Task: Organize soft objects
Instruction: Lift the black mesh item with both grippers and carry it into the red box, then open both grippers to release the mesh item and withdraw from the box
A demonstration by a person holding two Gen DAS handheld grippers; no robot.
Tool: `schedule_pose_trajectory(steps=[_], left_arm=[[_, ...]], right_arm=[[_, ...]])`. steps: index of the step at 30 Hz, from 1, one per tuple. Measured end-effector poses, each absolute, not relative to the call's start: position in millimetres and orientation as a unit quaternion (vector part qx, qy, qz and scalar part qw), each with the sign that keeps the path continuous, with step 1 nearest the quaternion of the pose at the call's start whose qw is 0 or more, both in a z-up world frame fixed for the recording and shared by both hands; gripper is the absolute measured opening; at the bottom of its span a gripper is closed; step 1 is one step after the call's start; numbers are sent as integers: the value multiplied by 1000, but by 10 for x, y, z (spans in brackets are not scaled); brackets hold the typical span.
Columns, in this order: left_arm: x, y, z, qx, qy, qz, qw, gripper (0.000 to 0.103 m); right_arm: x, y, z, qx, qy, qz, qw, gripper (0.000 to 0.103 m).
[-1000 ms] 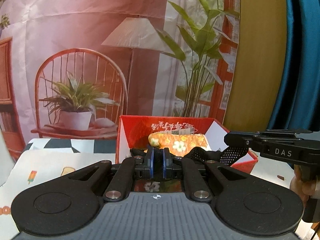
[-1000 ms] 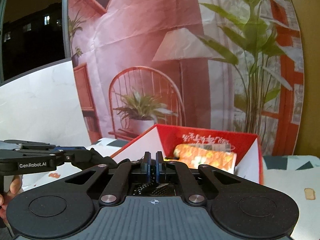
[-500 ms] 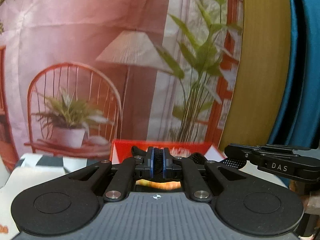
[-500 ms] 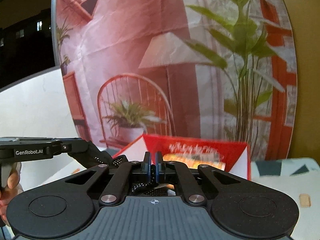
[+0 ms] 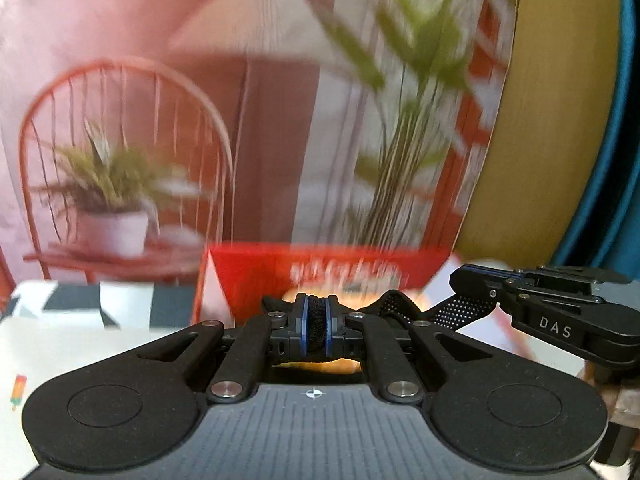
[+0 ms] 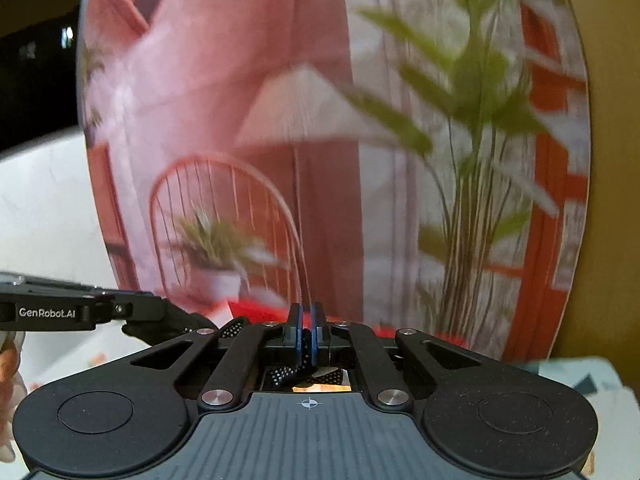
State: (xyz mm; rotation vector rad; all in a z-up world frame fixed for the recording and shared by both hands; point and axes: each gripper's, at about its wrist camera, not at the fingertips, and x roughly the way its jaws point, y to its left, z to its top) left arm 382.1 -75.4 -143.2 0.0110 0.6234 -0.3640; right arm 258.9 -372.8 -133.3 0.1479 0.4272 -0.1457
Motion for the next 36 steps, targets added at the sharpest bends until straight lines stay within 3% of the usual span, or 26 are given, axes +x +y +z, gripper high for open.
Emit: schedule_pose_trajectory(steps=[11,21,31,36], left_arm=[[4157,-838,-1996,46,411,-186,891,9],[4222,-920,-2114,52,433,-193,879,9],[4176,-924,-2107,64,432,-191,879,13],[4112,-912,-2063,72,427,-191,881,22]], right_arm=[[2846,-3741,-2128,140,342,-67,927,4],[3057,-3658,-2262,112,430,-78,893,5],[3102,-3667,-2294,113,465,-96,873,6],[3089,-3658,-2282,112,471,-114,868,15]])
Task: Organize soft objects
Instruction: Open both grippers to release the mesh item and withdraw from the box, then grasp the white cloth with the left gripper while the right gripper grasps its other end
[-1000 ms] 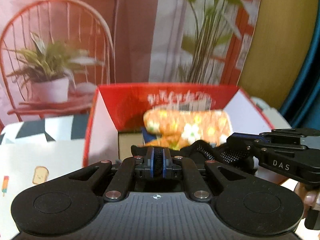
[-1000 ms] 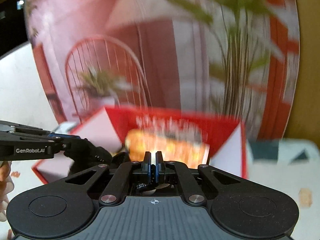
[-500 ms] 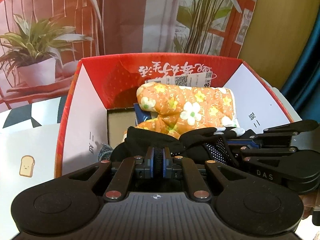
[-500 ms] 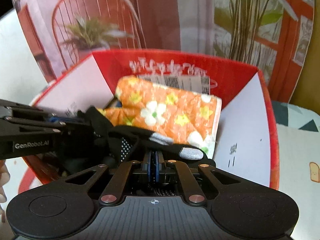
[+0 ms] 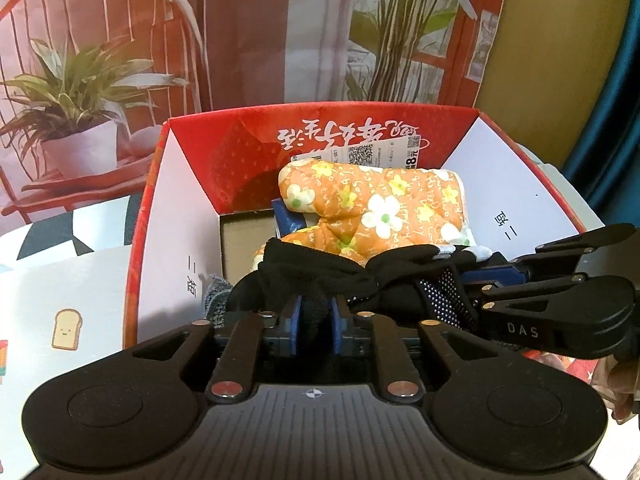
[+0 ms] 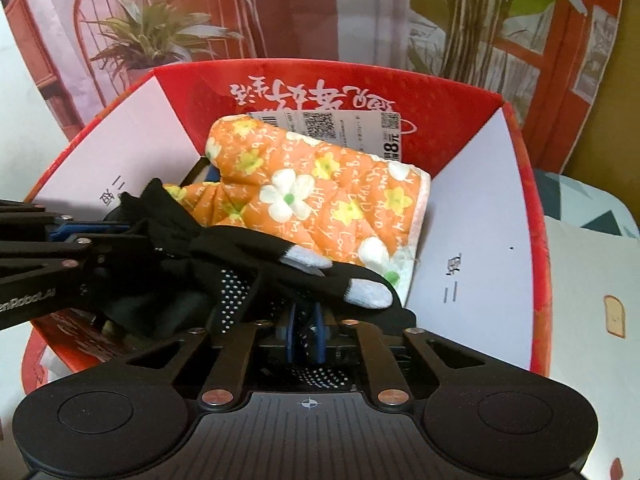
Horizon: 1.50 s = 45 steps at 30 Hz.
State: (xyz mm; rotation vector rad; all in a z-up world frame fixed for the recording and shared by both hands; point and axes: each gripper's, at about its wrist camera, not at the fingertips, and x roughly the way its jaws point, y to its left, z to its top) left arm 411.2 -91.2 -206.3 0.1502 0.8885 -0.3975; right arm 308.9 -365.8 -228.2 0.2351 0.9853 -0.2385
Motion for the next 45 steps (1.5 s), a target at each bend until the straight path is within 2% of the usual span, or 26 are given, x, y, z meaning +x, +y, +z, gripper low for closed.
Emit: schedule_pose_trajectory(steps=[2,3,5,6,7,12,13,14,16,18,20,28,36,42,45], left_arm=[[4069,-903,-2033,72,422,-195,882,36],[4042,-903,-2013,75,419,-195,884,39],[3985,-912,-1976,85,410,-191,888,56],[3948,-916,-1953,93,404,-186,891,60],[3920,-915,-1934,96,398,-185,893,65],[3798,-841,-1840,92,386,-178,901,74],[3767,-820,-1820,91,383,-175,902,81],[3732,-796,-1800,90,379,-170,905,89],[3662,-736,-1758,81,369,-163,911,94],[3587,-667,-1722,74,362,-161,915,95],[3519,-601,-1693,65,357,-155,919,96],[3170,-339,-1757,25,338,-156,928,97],[3054,-212,-2032,28,359,-150,921,97],[3099,-91,-2196,9,367,-132,921,94],[3117,-93,-2277,3,372,-127,919,92]], right_arm=[[3055,-3666,-2264,121,468,-121,867,19],[3030,-3670,-2252,124,465,-124,868,20],[2984,-3662,-2214,128,457,-129,871,31],[2957,-3656,-2187,128,453,-131,872,34],[2928,-3649,-2155,126,447,-134,875,42],[2792,-3574,-2003,112,417,-136,892,56],[2773,-3550,-1974,109,411,-135,895,65],[2747,-3516,-1942,103,406,-138,898,78],[2679,-3461,-1880,92,389,-139,906,92],[2619,-3427,-1832,88,378,-135,911,93],[2546,-3418,-1797,94,366,-136,916,100],[2131,-3373,-1724,124,298,-132,937,102],[1703,-3278,-1779,120,251,-135,951,102],[1503,-3350,-1904,121,248,-149,950,95],[1429,-3423,-2000,133,257,-154,945,88]])
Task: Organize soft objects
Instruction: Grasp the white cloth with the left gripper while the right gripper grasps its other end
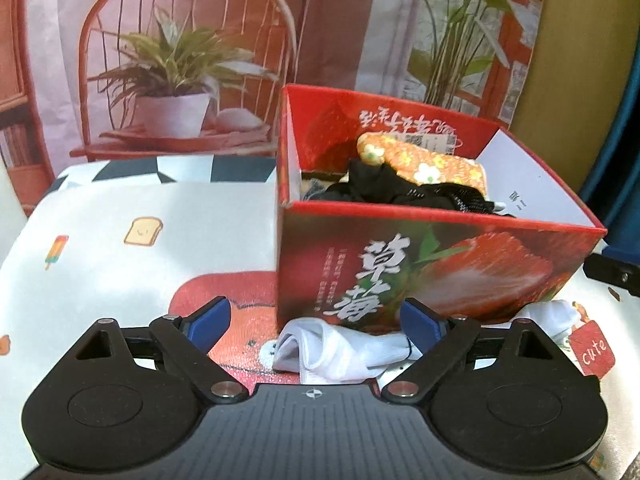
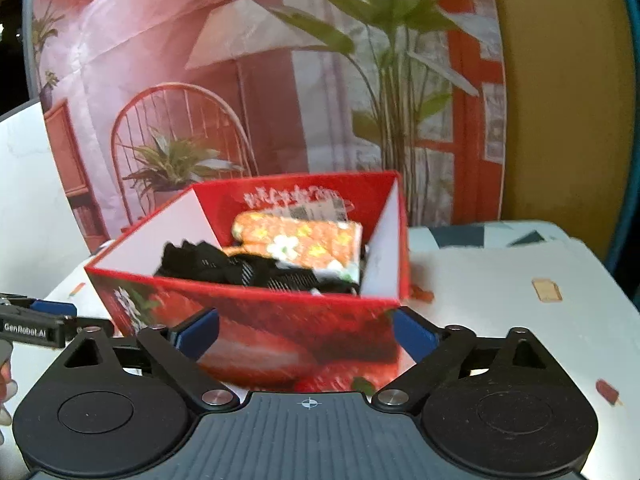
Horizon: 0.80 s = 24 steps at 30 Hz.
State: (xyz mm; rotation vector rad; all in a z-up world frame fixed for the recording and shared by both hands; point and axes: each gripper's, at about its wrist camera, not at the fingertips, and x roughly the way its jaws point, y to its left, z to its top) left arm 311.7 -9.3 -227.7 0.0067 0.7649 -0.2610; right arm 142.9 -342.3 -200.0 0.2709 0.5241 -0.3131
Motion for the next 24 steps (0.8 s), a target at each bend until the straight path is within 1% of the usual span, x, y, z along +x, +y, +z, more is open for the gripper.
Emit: schedule_pose_trajectory(steps=[4,6,8,10,12,13,14,15,16,17,18,20,22,24], left_arm=[[3159,-94,-2399,-2,382,-121,916,85],[3186,-92,-2451,-6,385,-118,915,82],[3225,-96,-2503,-12,390,-115,914,79],[3253,-90,-2554,-16,394,-114,912,77],[3272,-93,-2601,-17,398,-114,910,71],[3289,-97,-2630,-16,402,-115,908,63],[3289,-102,-2657,-14,406,-115,906,49],[3290,-110,-2686,-11,411,-117,904,41],[3283,-118,-2711,-6,414,-116,903,37],[3263,-120,-2724,-2,411,-116,904,35],[3241,-122,-2731,1,407,-117,906,32],[3219,-116,-2734,4,406,-117,906,27],[3191,-109,-2736,7,405,-117,907,25],[3162,-104,-2741,9,405,-117,907,25]], right_arm=[[1361,-3524,-2198,155,275,-162,935,75],[1356,-3572,-2316,164,287,-165,929,71],[1367,-3611,-2428,173,299,-166,924,63],[1379,-3653,-2539,185,309,-167,918,59],[1385,-3687,-2625,194,313,-169,914,58],[1391,-3702,-2657,198,314,-168,913,55],[1400,-3720,-2691,203,316,-166,912,51],[1415,-3734,-2722,209,319,-163,910,49],[1428,-3745,-2746,213,321,-161,909,44],[1441,-3744,-2767,216,322,-158,908,39],[1453,-3735,-2789,216,324,-156,908,38],[1466,-3722,-2825,214,325,-154,908,31],[1473,-3722,-2855,216,327,-152,907,27],[1469,-3727,-2877,218,326,-152,907,25]])
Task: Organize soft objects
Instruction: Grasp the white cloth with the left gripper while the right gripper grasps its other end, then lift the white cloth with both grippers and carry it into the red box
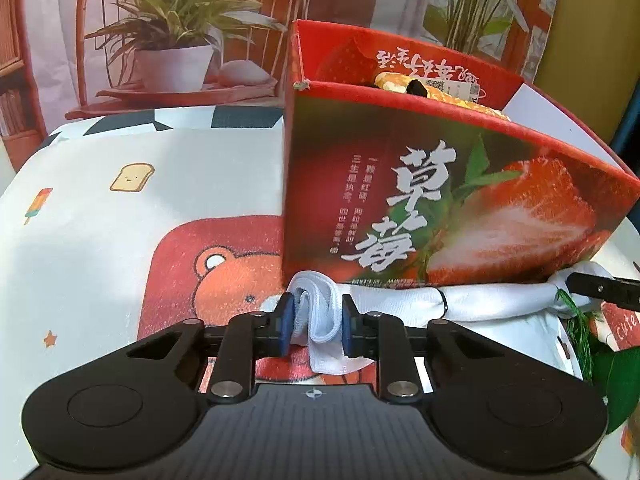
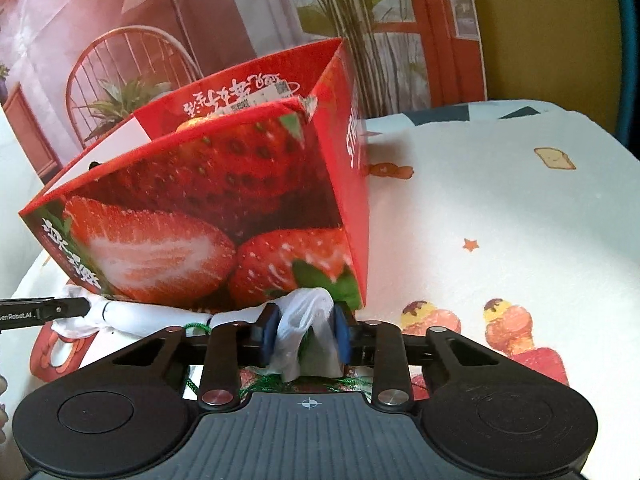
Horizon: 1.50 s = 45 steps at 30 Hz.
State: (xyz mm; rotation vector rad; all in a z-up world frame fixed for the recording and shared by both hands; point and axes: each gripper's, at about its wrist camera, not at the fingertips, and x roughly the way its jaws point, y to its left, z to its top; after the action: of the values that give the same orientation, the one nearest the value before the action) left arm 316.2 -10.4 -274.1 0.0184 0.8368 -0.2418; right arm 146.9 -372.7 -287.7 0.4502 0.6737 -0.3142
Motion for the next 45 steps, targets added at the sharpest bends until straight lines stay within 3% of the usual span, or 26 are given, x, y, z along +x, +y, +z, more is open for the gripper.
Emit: schedule_pose_trajectory(steps=[24,28,45], left_arm=[[2955,-129,-2761,20,404,-117,907,24],[2982,-84,-2708,7,405,-116,907,14],[2733,-16,-2046,-23,312,-123,942,11]], right_arm=[[1397,-3690,-2913,213,318,-150,912,24],[1457,-3692,-2859,214,325,-149,909,20],[1355,-3611,-2193,185,252,-120,942,16]])
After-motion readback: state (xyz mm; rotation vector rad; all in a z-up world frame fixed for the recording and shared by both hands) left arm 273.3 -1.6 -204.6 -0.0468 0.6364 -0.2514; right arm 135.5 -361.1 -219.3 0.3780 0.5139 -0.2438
